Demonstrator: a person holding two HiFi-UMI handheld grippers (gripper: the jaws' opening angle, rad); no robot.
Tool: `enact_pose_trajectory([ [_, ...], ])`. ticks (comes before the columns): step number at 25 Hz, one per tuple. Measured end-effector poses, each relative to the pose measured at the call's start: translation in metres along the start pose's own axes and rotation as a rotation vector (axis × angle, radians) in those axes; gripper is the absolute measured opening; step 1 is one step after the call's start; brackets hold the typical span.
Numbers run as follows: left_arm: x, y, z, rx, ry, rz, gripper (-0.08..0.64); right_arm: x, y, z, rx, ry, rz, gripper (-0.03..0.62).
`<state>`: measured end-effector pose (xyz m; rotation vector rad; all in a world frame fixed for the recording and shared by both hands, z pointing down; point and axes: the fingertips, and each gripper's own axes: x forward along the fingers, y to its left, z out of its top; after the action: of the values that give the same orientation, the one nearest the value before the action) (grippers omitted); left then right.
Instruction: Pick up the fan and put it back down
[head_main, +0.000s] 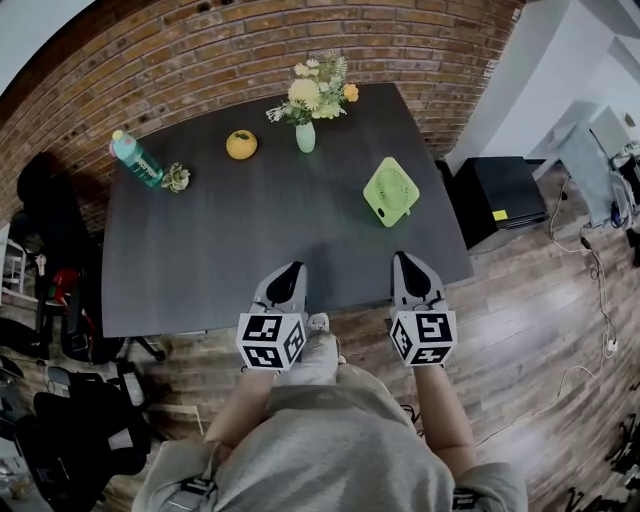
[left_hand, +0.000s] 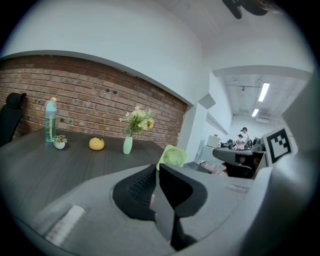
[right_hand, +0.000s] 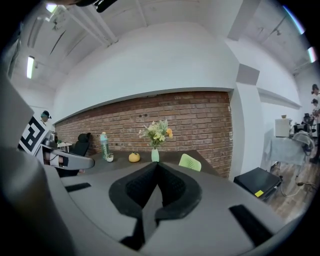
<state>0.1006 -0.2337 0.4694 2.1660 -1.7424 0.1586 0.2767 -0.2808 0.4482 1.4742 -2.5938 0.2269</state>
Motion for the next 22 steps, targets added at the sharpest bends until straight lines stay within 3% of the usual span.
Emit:
enact_pose_trajectory([
  [11, 0.040, 0.012, 0.003, 0.021, 0.013, -0.032, 0.046, 0.036, -0.032, -0.011, 0.002, 0.025, -0.061, 0.004],
  [22, 0.076, 0.020, 0.004, 0.041, 0.037, -0.067, 0.165, 0.075, -0.061, -0.026, 0.013, 0.074, -0.086, 0.183],
])
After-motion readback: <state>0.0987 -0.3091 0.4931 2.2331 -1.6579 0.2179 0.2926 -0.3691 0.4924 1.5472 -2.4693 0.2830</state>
